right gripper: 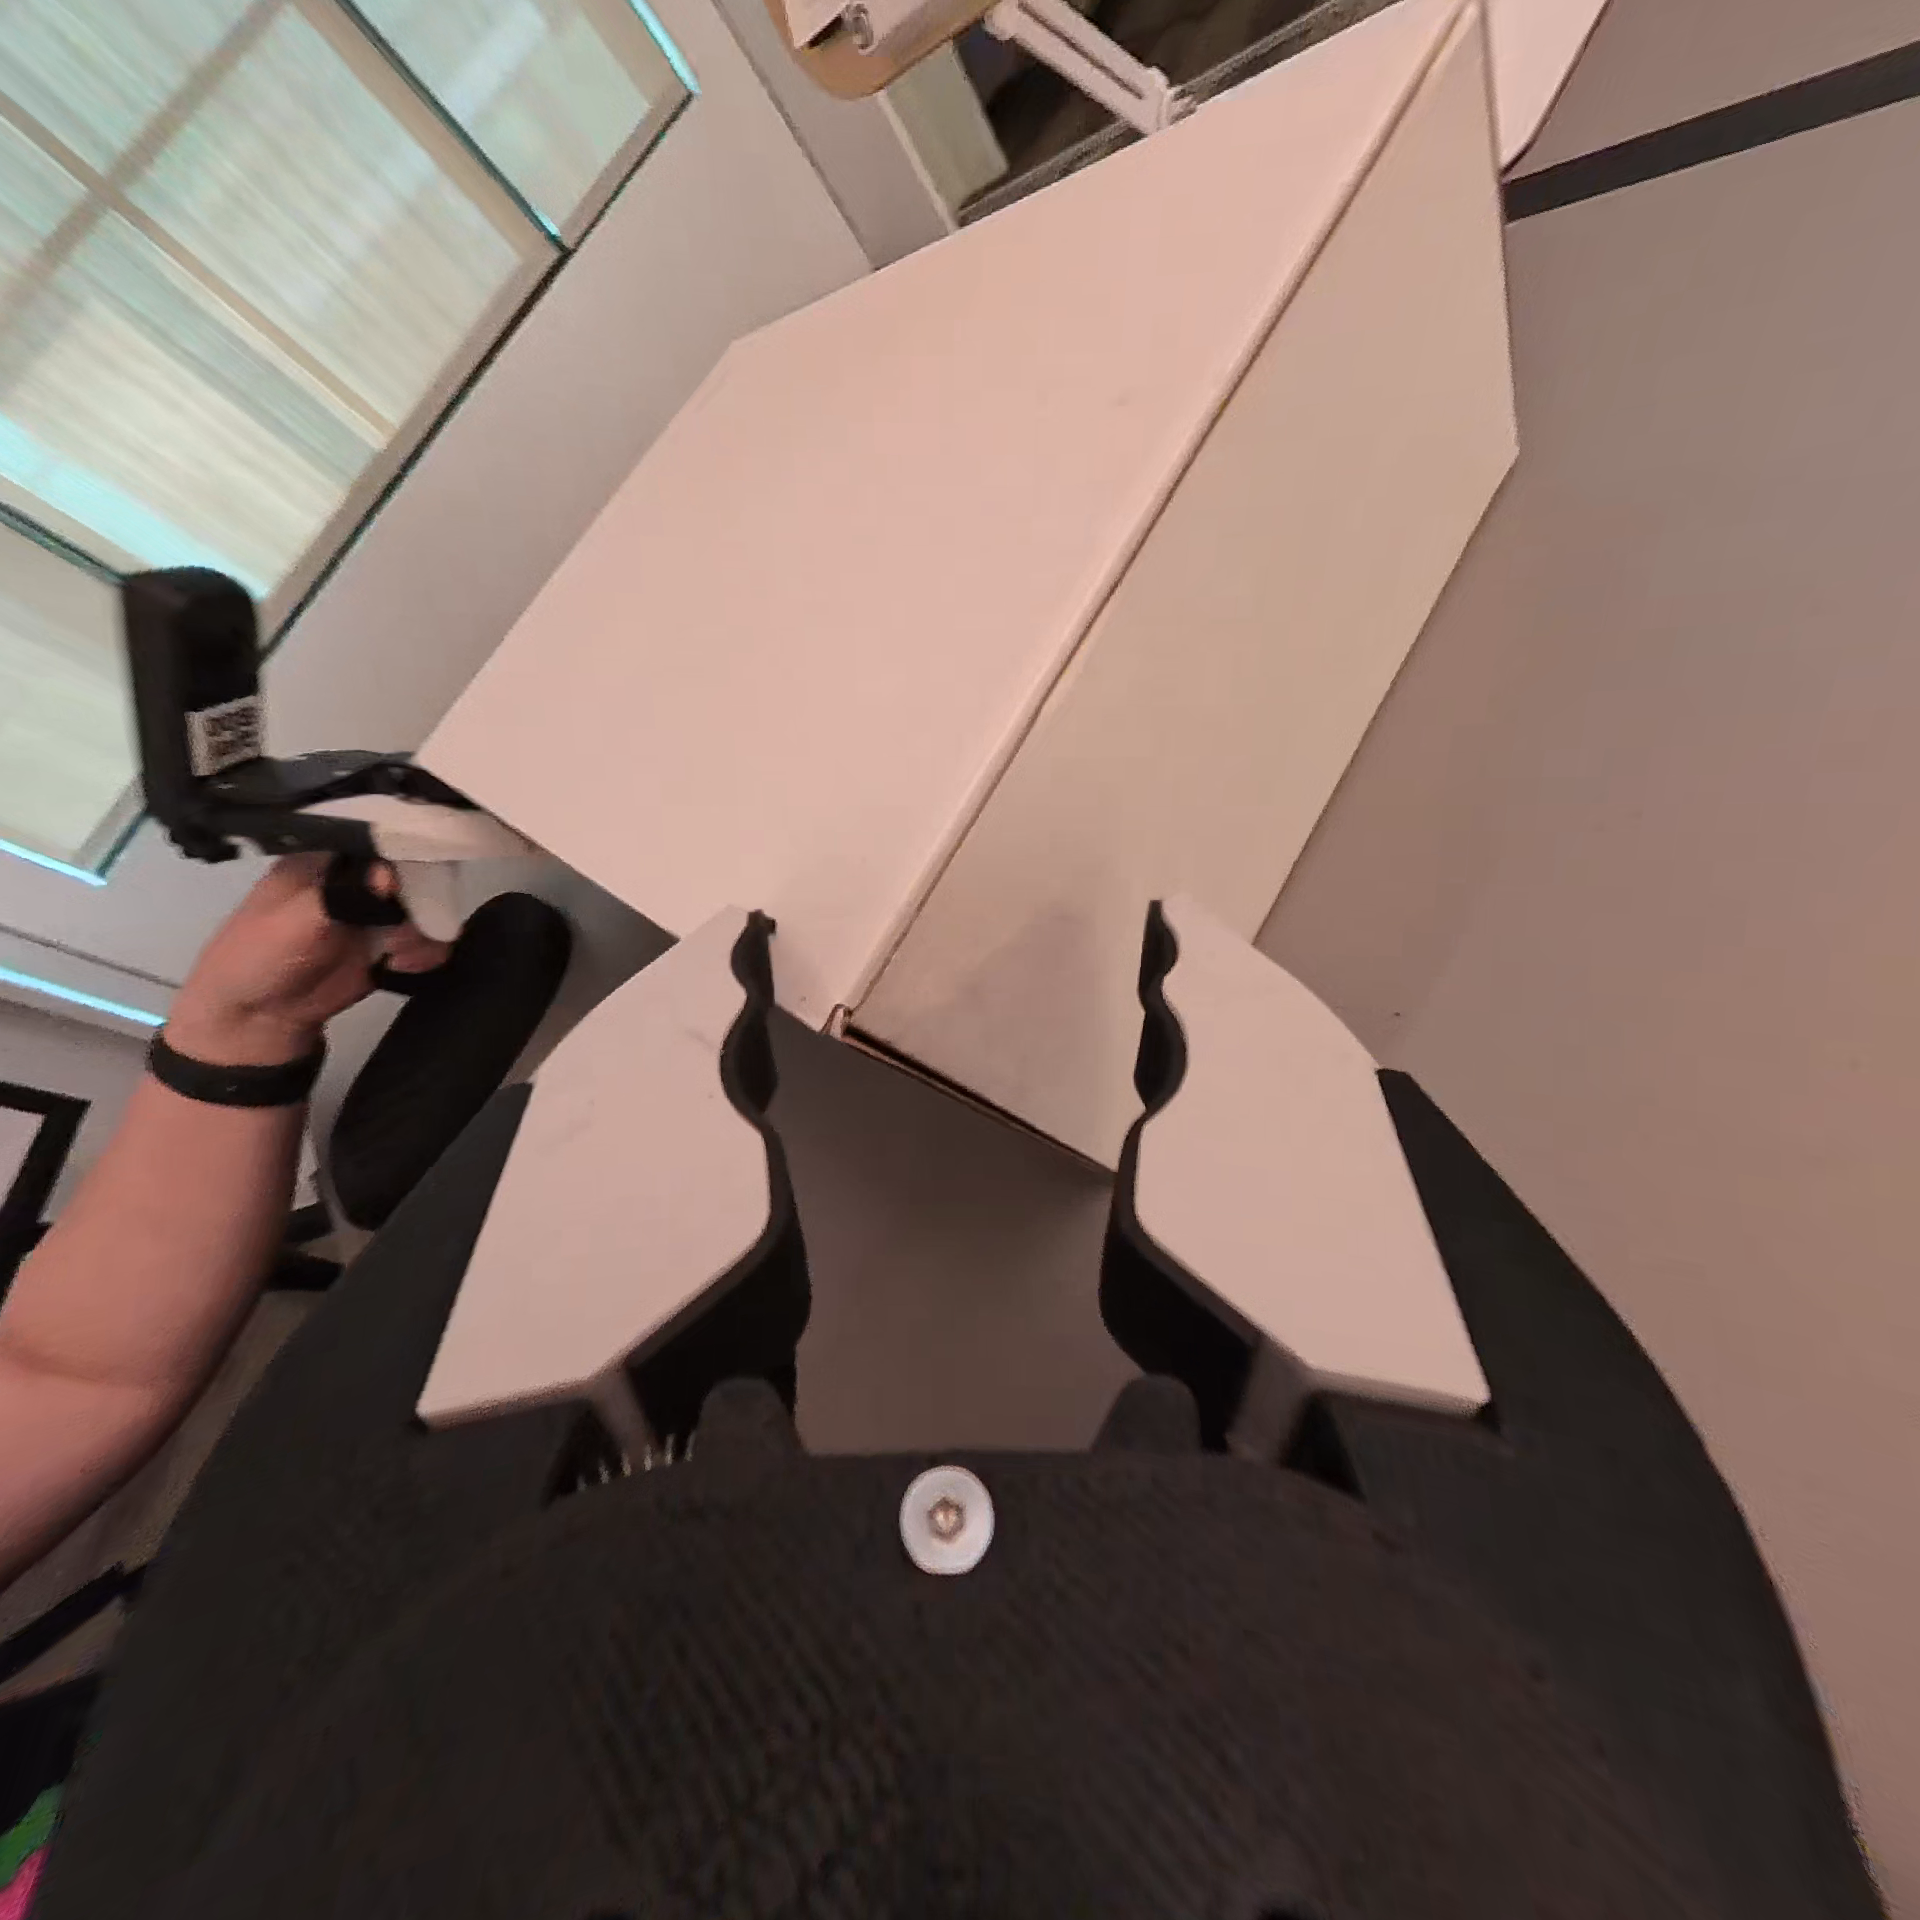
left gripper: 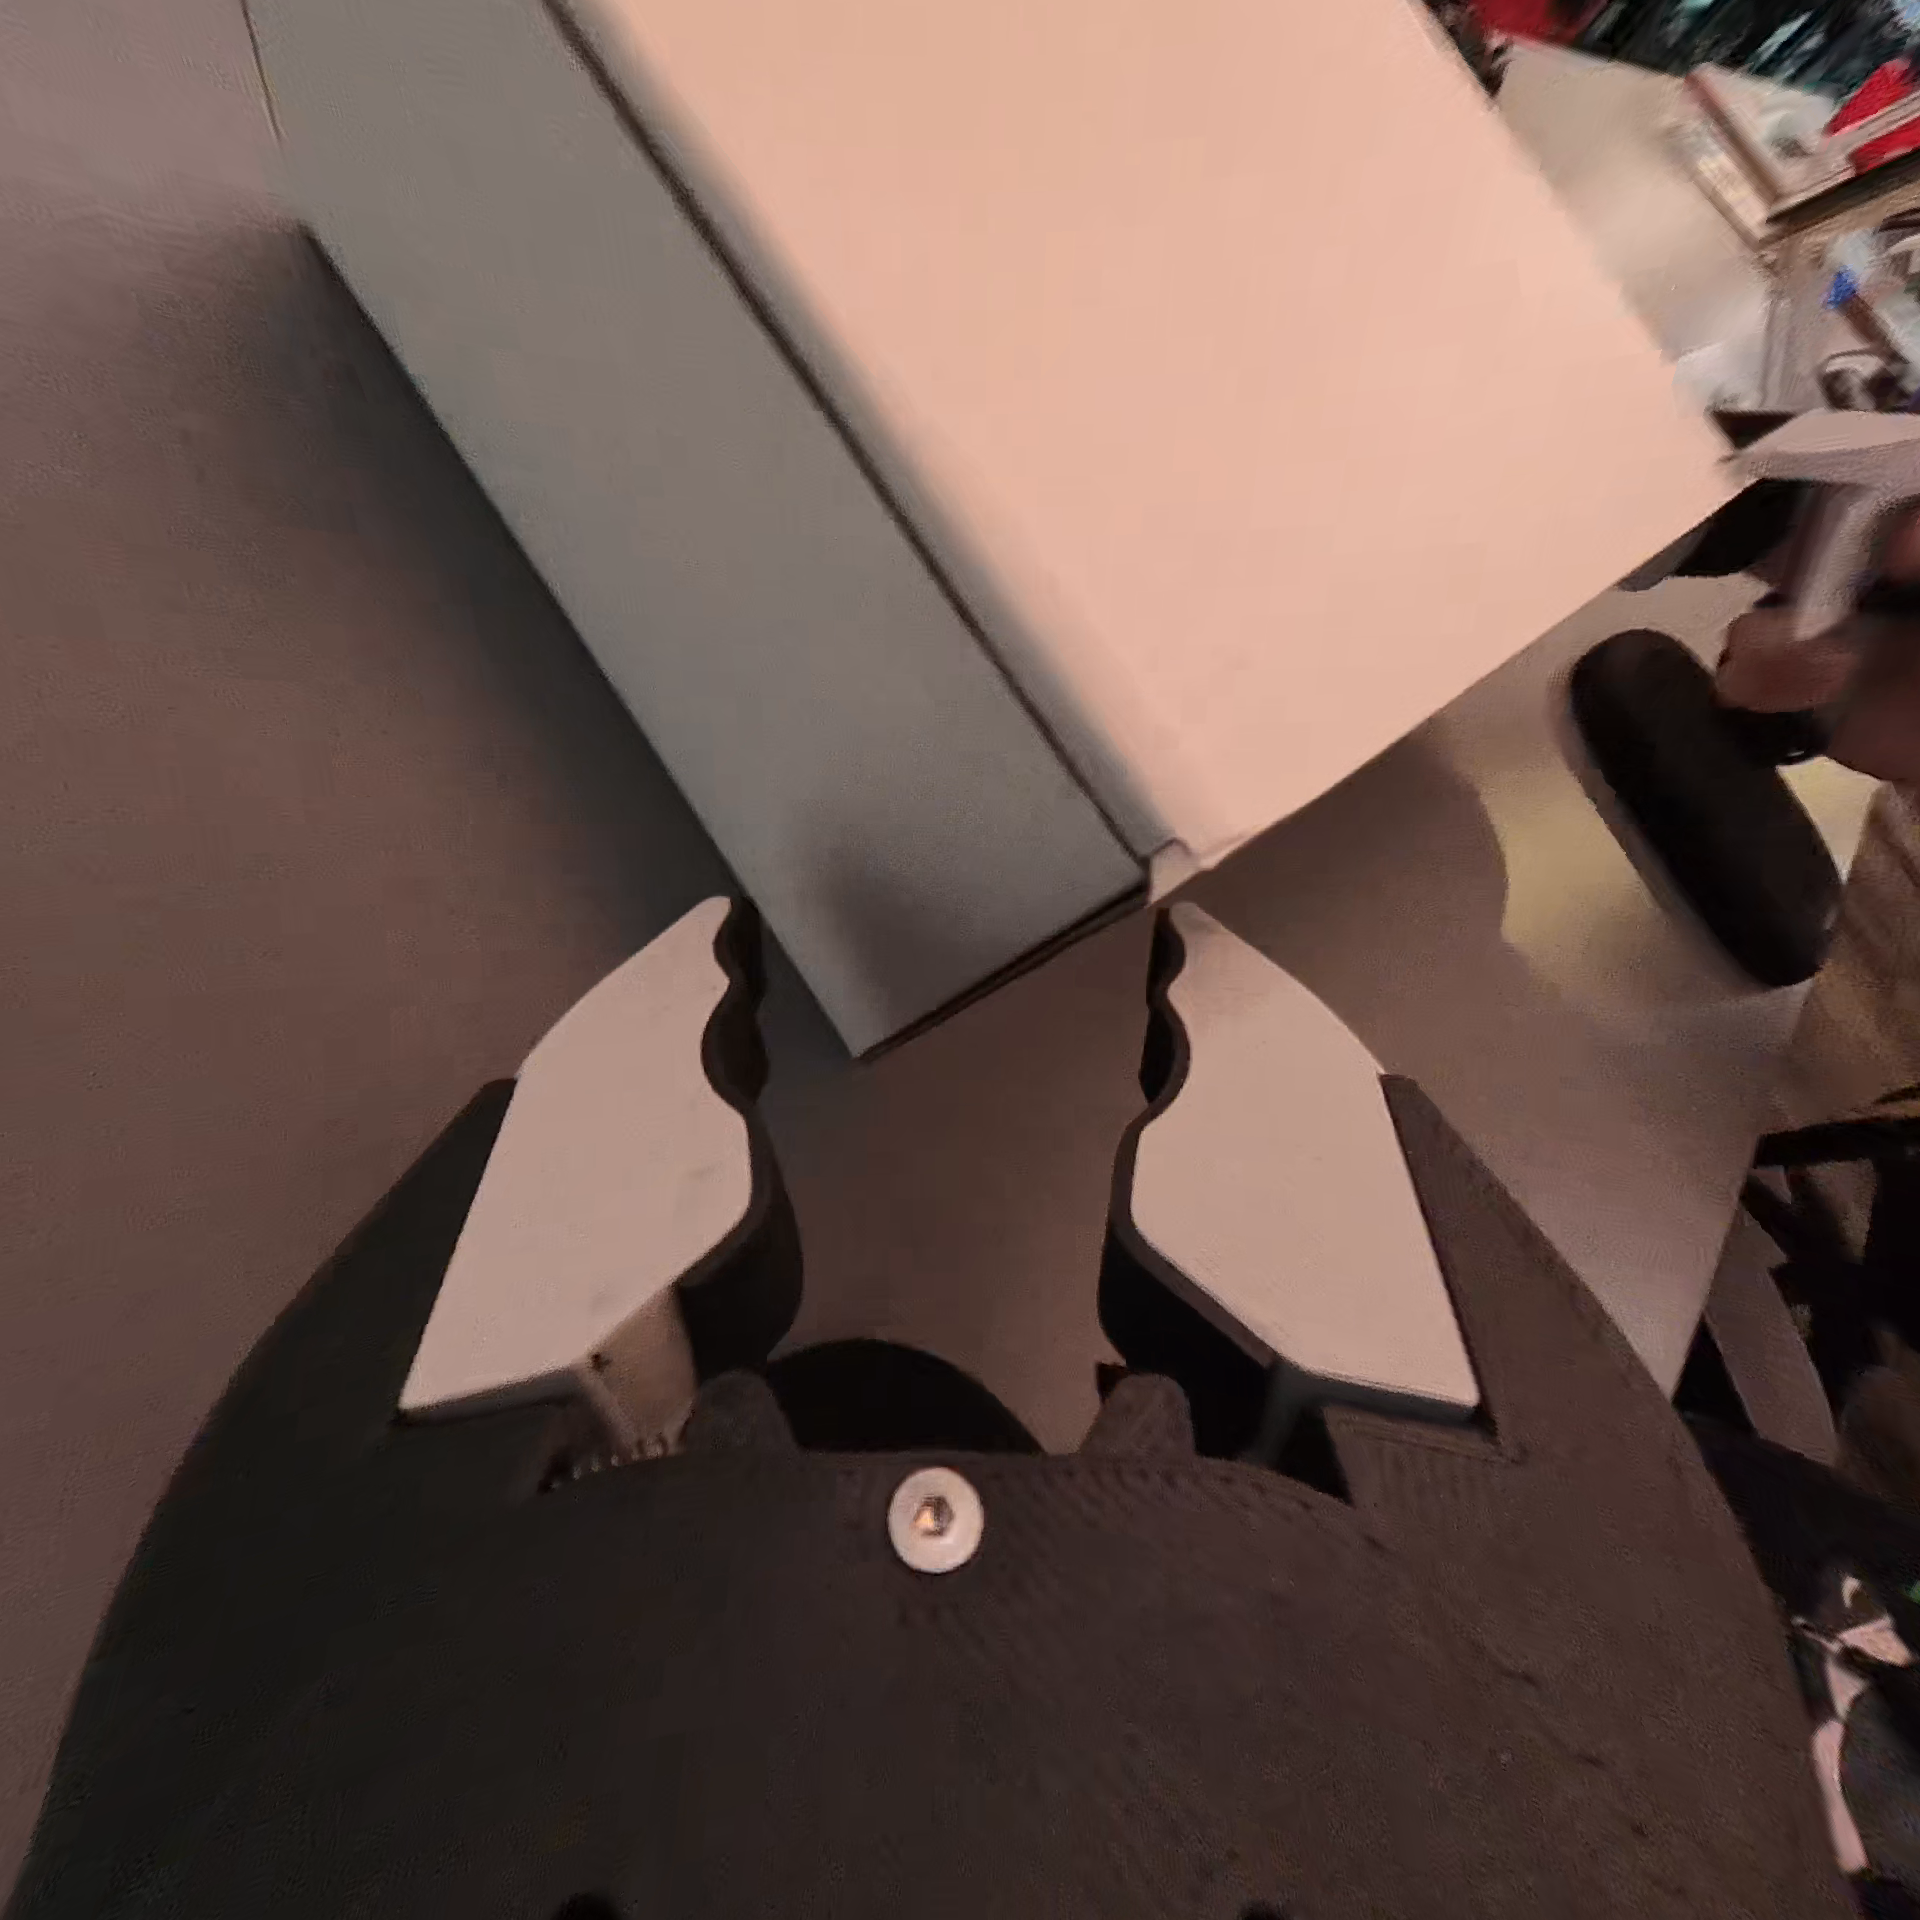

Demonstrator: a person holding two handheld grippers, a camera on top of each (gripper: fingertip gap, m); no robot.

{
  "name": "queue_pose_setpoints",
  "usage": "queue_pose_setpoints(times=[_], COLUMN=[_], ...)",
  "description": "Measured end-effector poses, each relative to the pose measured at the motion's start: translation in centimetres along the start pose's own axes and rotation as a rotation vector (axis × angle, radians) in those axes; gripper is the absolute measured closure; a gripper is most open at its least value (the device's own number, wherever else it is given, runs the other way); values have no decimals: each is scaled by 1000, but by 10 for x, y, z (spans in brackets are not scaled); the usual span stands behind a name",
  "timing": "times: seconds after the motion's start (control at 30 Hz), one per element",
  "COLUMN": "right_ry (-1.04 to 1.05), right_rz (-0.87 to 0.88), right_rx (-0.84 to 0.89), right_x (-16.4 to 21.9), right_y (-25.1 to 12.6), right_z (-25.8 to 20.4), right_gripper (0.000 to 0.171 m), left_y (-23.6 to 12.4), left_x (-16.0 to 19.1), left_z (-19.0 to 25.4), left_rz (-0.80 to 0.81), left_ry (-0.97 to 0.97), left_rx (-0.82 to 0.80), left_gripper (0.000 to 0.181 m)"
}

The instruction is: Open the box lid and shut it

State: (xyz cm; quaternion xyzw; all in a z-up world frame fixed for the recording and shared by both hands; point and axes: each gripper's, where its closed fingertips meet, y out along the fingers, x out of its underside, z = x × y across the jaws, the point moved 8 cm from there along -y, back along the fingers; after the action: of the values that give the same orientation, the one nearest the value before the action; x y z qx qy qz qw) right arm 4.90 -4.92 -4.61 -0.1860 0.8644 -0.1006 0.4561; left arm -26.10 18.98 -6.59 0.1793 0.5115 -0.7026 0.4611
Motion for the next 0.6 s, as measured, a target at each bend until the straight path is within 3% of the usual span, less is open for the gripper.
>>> queue_pose_setpoints(times=[0.07,0.17,0.23,0.4,0.47,0.6], right_ry=[-6,40,35,-56,-3,21], right_rz=[-7,97,94,-96,-87,-67], right_rx=[-34,-94,-80,10,-46,-149], right_x=[-4,-19,-23,-12,-9,-5], right_y=[-6,-17,-16,10,14,12], right_z=[-1,-2,-2,1,4,7], right_gripper=[103,105,106,101,105,106], left_y=[-3,-31,-45,-18,-14,-16], left_x=[-1,-21,-36,-33,-29,-24], left_z=[0,1,-4,-12,-12,-16], left_rz=[14,237,339,104,129,176], left_ry=[-45,-175,-243,-149,-244,-281], left_rx=[39,253,315,112,237,322], left_gripper=[112,114,108,108,132,140])
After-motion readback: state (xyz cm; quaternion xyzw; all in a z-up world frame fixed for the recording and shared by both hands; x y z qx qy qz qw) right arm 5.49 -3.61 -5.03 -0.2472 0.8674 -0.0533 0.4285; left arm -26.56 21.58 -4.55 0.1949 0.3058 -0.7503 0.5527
